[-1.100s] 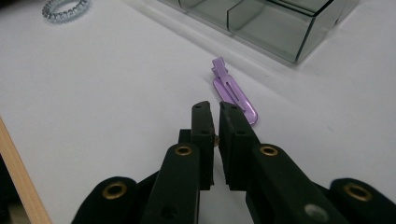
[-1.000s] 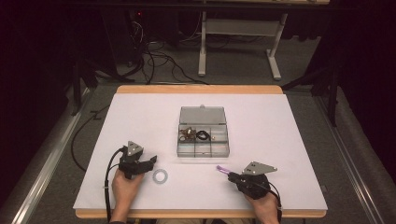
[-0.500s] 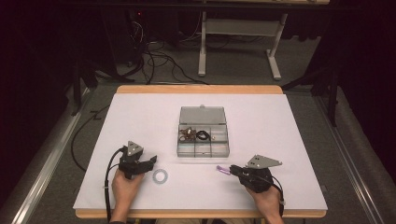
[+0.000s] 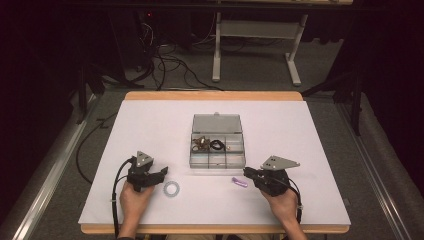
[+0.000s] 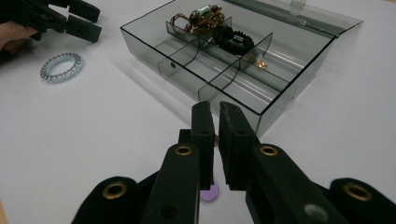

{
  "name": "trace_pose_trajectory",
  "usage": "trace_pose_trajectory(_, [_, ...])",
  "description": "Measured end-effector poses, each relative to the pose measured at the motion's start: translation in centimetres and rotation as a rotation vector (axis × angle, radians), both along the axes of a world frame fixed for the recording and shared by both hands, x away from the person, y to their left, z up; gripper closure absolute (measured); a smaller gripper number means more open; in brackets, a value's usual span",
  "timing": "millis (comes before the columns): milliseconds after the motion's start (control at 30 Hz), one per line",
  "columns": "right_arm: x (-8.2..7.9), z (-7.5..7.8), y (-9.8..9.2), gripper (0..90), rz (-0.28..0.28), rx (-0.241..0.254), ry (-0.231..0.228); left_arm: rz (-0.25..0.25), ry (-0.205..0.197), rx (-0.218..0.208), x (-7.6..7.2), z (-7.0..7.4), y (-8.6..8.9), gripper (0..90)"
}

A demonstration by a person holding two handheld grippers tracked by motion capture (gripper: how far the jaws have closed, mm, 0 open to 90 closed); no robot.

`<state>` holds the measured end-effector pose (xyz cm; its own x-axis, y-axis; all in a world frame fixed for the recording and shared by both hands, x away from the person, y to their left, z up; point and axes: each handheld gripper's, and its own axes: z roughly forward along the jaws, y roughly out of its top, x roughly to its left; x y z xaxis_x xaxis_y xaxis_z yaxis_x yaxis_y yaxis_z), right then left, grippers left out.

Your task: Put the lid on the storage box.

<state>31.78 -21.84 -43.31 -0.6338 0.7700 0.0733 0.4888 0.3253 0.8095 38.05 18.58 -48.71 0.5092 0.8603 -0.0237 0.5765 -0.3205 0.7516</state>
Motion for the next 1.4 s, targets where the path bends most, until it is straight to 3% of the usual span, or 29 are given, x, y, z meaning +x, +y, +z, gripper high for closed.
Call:
trace_pose_trajectory(333, [1.2, 0.0, 0.2, 85.8, -0.003, 0.028, 0.004, 0.000, 0.001, -0.001, 0.0, 0.0, 0.0, 34.3])
trace_pose_trajectory(800, [3.5, 0.1, 1.3, 85.8, -0.003, 0.029, 0.009, 0.000, -0.001, 0.000, 0.0, 0.0, 0.0, 34.3])
trace_pose_trajectory(1400, [7.0, 0.1, 1.8, 85.7, -0.059, 0.026, 0.035, 0.000, 0.000, -0.002, 0.0, 0.0, 0.0, 34.3])
